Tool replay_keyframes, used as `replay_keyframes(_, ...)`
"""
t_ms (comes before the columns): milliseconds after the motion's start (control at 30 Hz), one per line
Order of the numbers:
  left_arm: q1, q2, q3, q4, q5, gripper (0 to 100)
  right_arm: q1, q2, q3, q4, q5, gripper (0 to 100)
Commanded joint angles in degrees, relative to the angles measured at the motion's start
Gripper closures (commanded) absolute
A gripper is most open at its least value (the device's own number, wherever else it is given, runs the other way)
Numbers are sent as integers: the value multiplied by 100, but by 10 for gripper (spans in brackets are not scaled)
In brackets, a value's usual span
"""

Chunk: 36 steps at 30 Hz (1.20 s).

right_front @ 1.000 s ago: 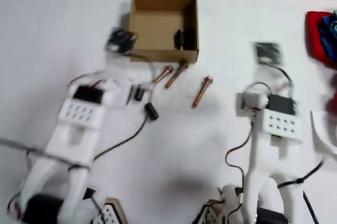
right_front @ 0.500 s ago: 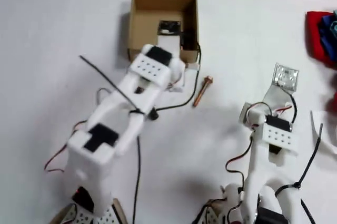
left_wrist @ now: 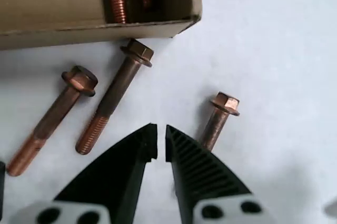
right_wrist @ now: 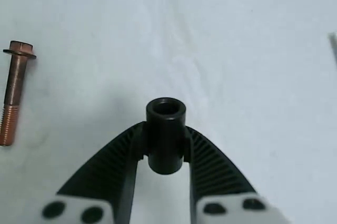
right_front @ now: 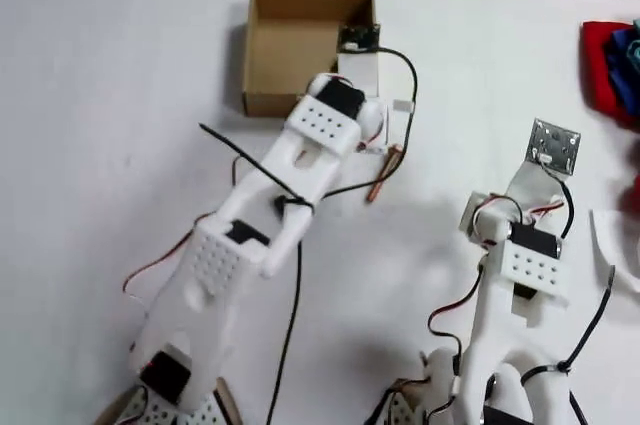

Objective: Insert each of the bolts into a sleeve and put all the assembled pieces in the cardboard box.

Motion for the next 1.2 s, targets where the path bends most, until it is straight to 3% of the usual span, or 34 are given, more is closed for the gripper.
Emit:
replay_keyframes(0, 273, 167, -734, 211, -44, 902, 57, -242, -246, 31, -53, 978)
replay_keyframes(167, 571, 598, -1358, 220, -62, 886, 57, -224, -246, 31, -53, 978)
replay_keyframes(533, 527, 1714, -2281, 70, -70, 887, 66, -224, -246, 31, -53, 978)
replay_keyframes(833, 563, 2356, -3240, -167, -1090, 888, 66, -215, -237, 31, -53, 978)
replay_keyframes(1033, 545, 2558, -3424, 114, -1143, 981, 66, -215, -237, 31, -53, 978)
replay_keyframes(1167, 527, 2497, -3442, 703, -1125, 975, 66, -215, -237, 31, -53, 978)
